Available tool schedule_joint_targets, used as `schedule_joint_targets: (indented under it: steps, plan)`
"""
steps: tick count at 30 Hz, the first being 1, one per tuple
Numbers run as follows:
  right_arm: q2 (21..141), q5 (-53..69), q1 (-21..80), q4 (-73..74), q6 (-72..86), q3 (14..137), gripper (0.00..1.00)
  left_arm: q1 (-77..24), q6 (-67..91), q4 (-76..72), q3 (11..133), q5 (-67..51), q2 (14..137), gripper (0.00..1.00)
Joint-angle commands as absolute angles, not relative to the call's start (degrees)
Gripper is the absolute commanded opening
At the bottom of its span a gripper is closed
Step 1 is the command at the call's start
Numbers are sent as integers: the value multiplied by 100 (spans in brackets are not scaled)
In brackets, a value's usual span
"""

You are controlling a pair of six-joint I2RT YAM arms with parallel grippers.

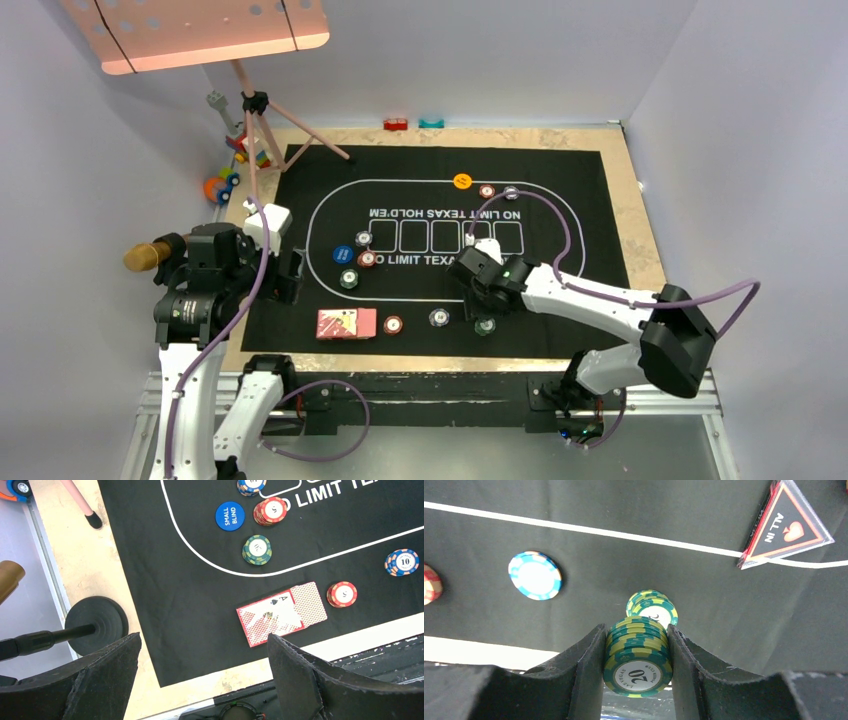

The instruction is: Distribute texas hold em gaming equipment

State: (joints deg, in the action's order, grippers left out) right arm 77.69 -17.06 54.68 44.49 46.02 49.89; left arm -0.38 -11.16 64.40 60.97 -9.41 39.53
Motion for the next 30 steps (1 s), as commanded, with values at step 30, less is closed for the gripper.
schedule_joint_targets:
  steps: [30]
  plan:
    - [11496,-1768,1444,3525,3258,8916,15,-25,-1138,6373,6152,-984,3909,100]
